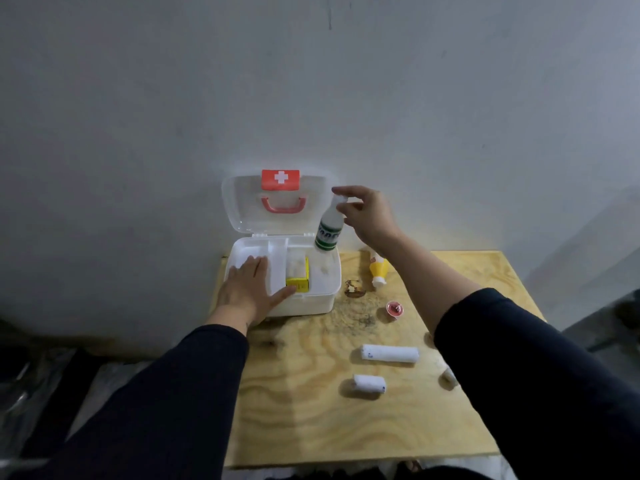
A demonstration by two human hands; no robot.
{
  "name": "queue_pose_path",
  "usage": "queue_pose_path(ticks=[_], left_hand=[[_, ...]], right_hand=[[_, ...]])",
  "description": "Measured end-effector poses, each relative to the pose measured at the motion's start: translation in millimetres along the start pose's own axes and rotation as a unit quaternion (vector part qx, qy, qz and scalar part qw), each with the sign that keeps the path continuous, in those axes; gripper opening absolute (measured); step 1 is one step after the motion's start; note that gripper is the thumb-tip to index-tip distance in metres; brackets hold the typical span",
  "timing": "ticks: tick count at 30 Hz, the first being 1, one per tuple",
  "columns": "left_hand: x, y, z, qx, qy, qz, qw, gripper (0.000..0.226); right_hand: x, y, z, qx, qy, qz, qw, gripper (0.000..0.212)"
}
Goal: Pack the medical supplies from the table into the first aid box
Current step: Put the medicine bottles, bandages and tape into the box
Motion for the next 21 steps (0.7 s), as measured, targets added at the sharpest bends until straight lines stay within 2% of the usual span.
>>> queue_pose_path(ticks=[5, 10, 19, 21], left_hand=[[1.5, -2.5, 2.7, 0.021, 0.01, 0.001, 1.0, 0.095], [-1.7, -10.0, 5.1, 0.014, -0.003, 0.001, 1.0, 0.097], [-2.8, -11.8, 6.1, 0.002, -0.004, -0.002, 1.0, 0.098], [-2.5, -11.8, 5.8, 0.001, -0.006, -0.002, 1.0, 0.097]], right_hand=[[6.7, -35.5, -16.9, 0.093, 0.033, 0.017, 0.995, 0.03], [13.6, -57.2, -47.0, 0.14, 0.019, 0.039, 0.989, 0.034], [14.4, -57.6, -51.0, 0.158, 0.037, 0.07, 0.984, 0.033], [14.8, -51.5, -49.6, 0.139, 0.034, 0.057, 0.988, 0.034]])
Point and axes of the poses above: each hand's wrist, its own x-axis away from the middle knuckle, its own y-axis out of the back of the hand, z = x × y, the point moved 3 cm from there along -x, towards the middle knuckle, and after that the axes turned 5 degrees about -z, right-handed, at the moved point
